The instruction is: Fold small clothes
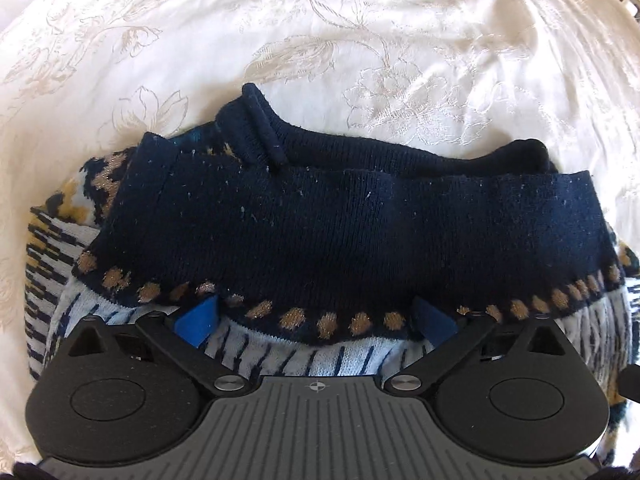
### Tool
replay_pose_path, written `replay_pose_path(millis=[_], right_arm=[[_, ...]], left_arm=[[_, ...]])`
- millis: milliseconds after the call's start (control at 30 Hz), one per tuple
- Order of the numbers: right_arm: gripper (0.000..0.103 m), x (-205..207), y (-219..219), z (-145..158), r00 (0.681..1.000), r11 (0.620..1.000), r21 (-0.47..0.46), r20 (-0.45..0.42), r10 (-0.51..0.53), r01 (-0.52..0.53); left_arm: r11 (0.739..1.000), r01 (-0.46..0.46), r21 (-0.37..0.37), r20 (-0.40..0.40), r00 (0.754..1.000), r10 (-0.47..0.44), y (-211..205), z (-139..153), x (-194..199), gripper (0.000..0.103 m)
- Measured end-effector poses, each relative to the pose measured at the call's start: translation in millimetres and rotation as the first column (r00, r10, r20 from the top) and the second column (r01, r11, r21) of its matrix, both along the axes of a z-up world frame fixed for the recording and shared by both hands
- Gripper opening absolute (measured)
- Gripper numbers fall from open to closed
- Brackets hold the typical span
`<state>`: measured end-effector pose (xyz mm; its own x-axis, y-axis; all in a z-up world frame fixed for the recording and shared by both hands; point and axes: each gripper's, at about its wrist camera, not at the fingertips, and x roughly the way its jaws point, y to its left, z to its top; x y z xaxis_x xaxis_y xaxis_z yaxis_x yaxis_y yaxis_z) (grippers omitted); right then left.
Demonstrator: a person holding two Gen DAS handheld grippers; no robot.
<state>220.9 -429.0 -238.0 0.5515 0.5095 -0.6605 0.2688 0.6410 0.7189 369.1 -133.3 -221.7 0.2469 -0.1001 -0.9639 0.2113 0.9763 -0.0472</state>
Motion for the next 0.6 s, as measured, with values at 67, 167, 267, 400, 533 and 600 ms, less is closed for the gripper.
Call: replay_pose_path(millis=[67, 167, 267, 400, 533, 600], right_arm=[[0.103, 1, 1, 1, 1.0, 1.0, -0.001, -0.006, 0.013, -0.013], [0.093, 3, 7, 7, 0.999, 0.998, -0.044, -0.027, 0.036, -0.038], [0.065, 6, 19, 16, 0.996, 0.988, -0.137, -0.062, 0.065, -0.073], [0.035, 5, 29, 29, 0.993, 0.973, -0.219, -0.106, 0.055, -0.077], [0.032, 3, 39, 48, 0.992, 0.967, -0.252, -0.123, 0.001, -0.032], [0.032, 4, 49, 60, 0.992, 0.964, -0.264, -0.128, -0.01, -0.024]], left_arm=[[1.0, 0.006, -0.023, 0.002, 1.0, -0.006, 0, 6, -7, 0.102], [0.998, 0.021, -0.055, 0.009, 1.0, -0.021, 19, 23, -15, 0.092], [0.997, 0.029, -0.073, 0.033, 0.999, -0.027, 40, 43, -27, 0.09], [0.997, 0.027, -0.072, 0.068, 0.997, -0.022, 70, 66, -54, 0.09], [0.997, 0.008, -0.074, 0.06, 0.998, -0.004, 100, 82, -72, 0.09], [0.997, -0.007, -0.074, 0.051, 0.999, 0.01, 118, 82, -81, 0.09]])
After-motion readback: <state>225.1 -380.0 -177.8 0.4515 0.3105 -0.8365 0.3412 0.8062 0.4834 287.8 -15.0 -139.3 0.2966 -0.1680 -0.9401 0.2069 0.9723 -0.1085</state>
